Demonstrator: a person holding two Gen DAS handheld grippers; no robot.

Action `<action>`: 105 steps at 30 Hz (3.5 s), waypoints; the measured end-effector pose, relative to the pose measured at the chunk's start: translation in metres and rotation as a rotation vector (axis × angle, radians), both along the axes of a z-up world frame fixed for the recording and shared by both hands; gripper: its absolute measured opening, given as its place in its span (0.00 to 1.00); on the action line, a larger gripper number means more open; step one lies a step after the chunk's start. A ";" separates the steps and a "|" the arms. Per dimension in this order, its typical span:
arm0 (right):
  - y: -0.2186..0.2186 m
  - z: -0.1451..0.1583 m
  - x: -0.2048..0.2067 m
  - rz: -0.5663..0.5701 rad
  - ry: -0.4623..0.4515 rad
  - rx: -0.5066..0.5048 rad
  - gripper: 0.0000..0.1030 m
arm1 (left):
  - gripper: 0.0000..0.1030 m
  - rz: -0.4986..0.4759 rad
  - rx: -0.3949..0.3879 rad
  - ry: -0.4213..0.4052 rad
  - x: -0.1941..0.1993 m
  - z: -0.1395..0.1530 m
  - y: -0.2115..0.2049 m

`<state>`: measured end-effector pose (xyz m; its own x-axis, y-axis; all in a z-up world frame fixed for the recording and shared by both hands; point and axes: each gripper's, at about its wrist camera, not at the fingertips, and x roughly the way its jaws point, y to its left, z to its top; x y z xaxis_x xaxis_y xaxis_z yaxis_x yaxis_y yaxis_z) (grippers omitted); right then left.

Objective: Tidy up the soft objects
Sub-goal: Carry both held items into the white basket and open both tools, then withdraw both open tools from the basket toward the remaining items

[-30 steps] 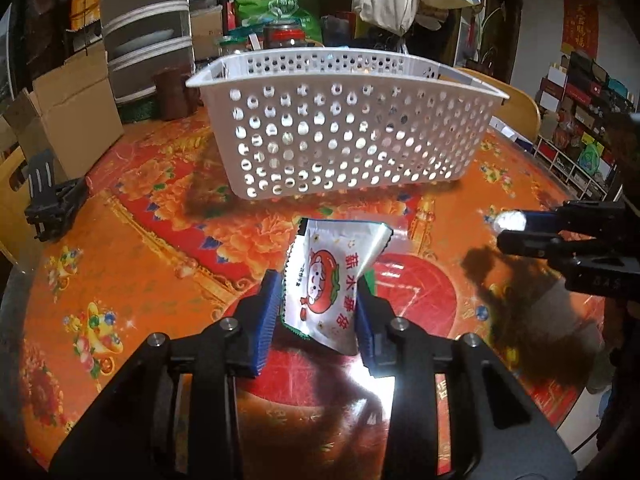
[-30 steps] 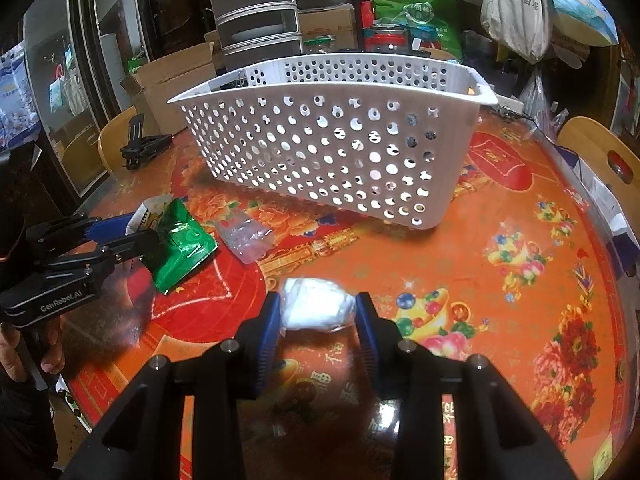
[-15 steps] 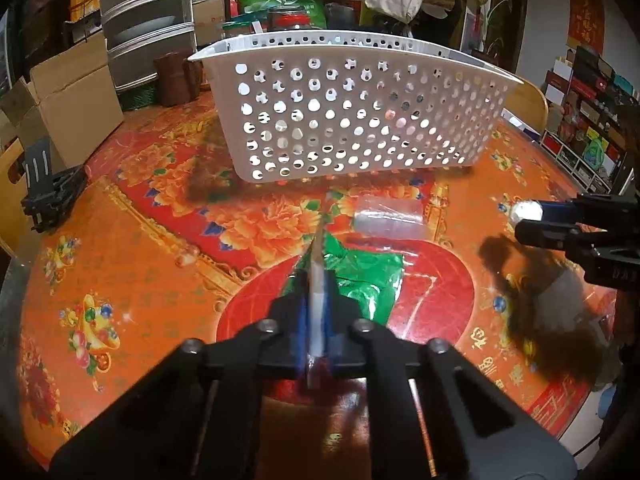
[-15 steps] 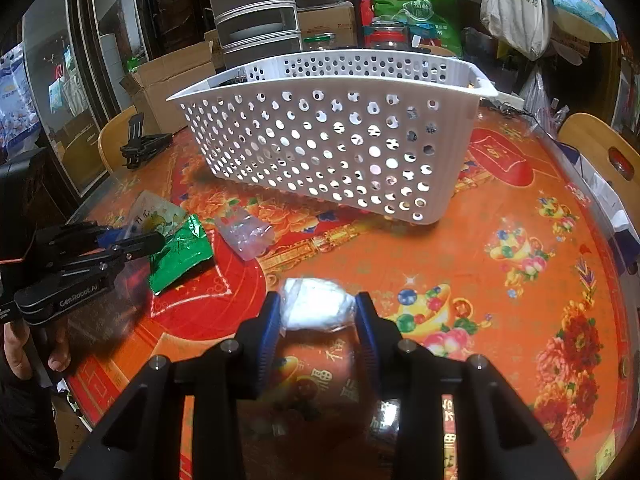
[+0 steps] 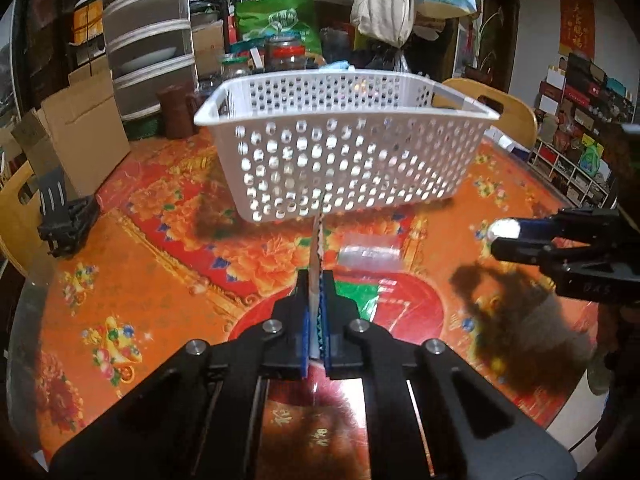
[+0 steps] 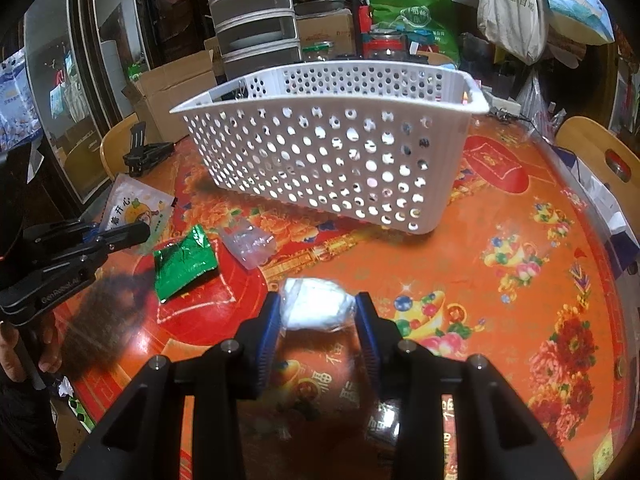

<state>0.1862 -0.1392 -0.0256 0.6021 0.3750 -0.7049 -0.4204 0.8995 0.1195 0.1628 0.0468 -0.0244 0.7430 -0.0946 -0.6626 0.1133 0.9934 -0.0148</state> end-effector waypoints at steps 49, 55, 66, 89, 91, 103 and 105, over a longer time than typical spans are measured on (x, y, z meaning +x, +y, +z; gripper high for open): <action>0.019 0.072 0.177 -0.169 0.057 -0.168 0.36 | 0.04 0.060 -0.030 0.245 0.237 0.053 -0.006; 0.019 0.060 0.186 -0.172 0.088 -0.172 0.36 | 0.04 0.047 -0.028 0.268 0.245 0.042 -0.009; 0.021 0.057 0.187 -0.163 0.091 -0.131 0.43 | 0.40 0.036 -0.081 0.261 0.241 0.038 -0.006; 0.003 0.088 0.127 -0.166 -0.031 -0.100 0.96 | 0.94 0.020 -0.014 0.087 0.144 0.093 -0.013; 0.000 0.089 0.119 -0.164 -0.036 -0.097 0.97 | 0.94 0.019 0.001 0.080 0.129 0.094 -0.012; -0.015 0.082 0.063 -0.148 -0.052 -0.069 0.97 | 0.94 0.009 -0.048 0.099 0.048 0.066 0.001; -0.015 0.076 0.056 -0.142 -0.041 -0.066 0.97 | 0.94 0.025 -0.052 0.106 0.040 0.054 0.005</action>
